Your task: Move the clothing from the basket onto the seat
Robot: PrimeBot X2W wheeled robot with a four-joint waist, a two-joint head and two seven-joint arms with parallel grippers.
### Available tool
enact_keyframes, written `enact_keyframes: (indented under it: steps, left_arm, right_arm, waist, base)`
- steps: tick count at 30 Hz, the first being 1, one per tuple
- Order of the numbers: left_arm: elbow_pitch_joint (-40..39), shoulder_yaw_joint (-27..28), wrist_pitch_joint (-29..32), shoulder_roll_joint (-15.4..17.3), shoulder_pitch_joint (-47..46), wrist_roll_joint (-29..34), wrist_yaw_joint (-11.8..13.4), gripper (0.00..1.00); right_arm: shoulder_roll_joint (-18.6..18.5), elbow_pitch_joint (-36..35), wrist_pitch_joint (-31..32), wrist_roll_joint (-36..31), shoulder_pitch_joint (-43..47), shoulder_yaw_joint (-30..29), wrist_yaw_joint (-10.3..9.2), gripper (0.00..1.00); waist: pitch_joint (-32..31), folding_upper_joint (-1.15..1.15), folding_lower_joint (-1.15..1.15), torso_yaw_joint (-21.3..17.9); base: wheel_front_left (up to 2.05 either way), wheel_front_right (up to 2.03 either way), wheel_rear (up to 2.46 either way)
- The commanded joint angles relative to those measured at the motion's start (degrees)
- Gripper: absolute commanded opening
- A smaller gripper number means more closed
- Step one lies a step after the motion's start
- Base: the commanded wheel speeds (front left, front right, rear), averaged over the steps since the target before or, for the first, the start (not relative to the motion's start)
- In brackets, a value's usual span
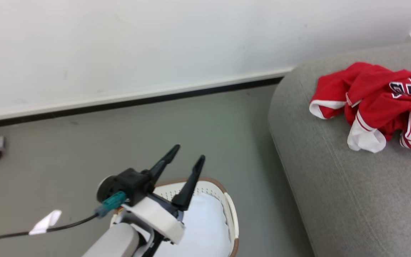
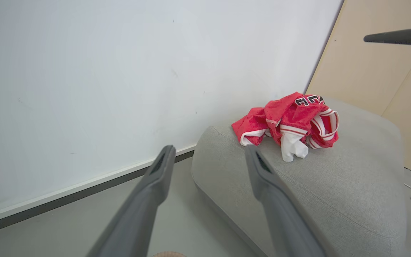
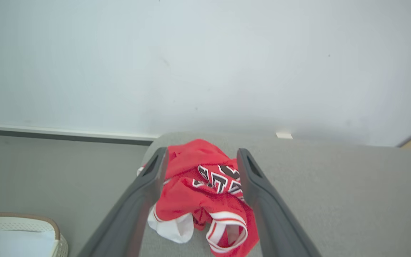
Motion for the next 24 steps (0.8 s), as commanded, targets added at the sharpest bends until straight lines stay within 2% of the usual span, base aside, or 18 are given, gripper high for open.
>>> enact_keyframes:
  steps: [1,8,13,18,21,24]
  left_arm:
    - [-0.50,1.51,-0.09,0.63,1.51,-0.13,0.49,1.00]
    - [-2.03,9.44,-0.07,1.53,5.80,-0.56,2.51,1.00]
    - [-3.47,15.69,-0.07,1.96,9.55,-1.56,2.92,1.00]
    - [-3.20,20.75,-0.07,1.29,13.37,-1.14,3.49,1.00]
    - [-3.51,23.89,-0.07,0.00,15.48,-0.20,3.72,1.00]
    - [-4.88,27.47,-0.07,-1.77,17.06,2.78,2.65,1.00]
  right_arm:
    - [0.17,-2.66,-3.95,-0.37,1.62,-0.75,-0.16,1.00]
    - [3.75,-9.60,-17.65,-1.99,8.74,-2.95,-0.16,1.00]
    - [8.57,-10.82,-26.04,-5.56,15.80,-6.94,-0.15,1.00]
    - [16.19,-11.10,-34.76,-9.15,23.77,-11.44,-0.15,1.00]
    - [20.11,-10.72,-38.37,-11.88,28.00,-12.00,-0.15,1.00]
    - [23.54,-10.08,-40.87,-14.20,31.31,-13.14,-0.15,1.00]
  waist:
    - [-3.36,0.00,0.01,2.04]
    - [-7.34,0.00,0.01,5.02]
    - [-8.43,0.00,0.01,7.02]
    - [-8.66,0.00,0.01,8.67]
    - [-8.60,0.00,0.01,9.33]
    - [-8.47,0.00,0.01,9.98]
  base:
    - [0.00,0.00,0.00]
    - [0.00,0.00,0.00]
    - [0.00,0.00,0.00]
    - [0.00,0.00,0.00]
    - [0.00,0.00,0.00]
    - [0.00,0.00,0.00]
